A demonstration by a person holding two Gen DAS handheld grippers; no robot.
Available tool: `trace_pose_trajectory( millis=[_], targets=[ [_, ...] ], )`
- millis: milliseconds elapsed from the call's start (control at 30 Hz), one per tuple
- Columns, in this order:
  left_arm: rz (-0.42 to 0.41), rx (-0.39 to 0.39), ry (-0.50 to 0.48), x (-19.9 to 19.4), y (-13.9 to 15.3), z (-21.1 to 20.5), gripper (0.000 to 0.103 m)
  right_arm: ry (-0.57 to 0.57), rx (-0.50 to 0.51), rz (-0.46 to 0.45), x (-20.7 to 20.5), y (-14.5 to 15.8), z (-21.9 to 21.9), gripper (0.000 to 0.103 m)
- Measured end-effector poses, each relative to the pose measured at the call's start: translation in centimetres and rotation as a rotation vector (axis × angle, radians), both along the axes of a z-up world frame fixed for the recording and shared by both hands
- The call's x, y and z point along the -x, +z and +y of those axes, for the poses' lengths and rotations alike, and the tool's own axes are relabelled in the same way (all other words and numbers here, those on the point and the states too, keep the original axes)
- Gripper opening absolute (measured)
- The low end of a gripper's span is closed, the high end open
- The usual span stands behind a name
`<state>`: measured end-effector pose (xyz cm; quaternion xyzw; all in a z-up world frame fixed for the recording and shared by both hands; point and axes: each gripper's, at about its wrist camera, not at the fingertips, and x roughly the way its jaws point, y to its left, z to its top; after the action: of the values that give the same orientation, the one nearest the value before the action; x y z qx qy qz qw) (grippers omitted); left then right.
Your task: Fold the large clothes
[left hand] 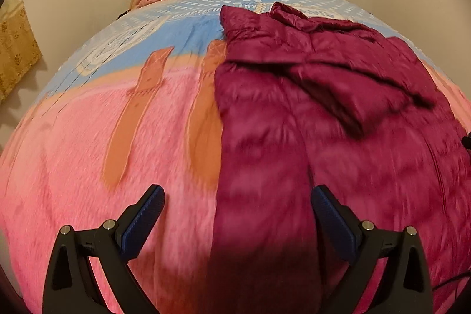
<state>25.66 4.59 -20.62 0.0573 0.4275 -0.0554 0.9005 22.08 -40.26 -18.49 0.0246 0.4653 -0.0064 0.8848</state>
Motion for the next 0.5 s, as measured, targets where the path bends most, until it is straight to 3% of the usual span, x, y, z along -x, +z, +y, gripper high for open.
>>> trace_pose_trajectory(
  millis=[267,500],
  targets=[
    [0.003,0.046,-0.006,4.9,-1.1,1.5,0.1,-0.043,-0.022,-0.022,6.3,-0.3,-0.2,0.077],
    [-0.016,0.077,0.012,8.4,-0.6,2.6,0.1,-0.058,-0.057,-0.011,9.3,-0.6,0.0,0.077]
  ],
)
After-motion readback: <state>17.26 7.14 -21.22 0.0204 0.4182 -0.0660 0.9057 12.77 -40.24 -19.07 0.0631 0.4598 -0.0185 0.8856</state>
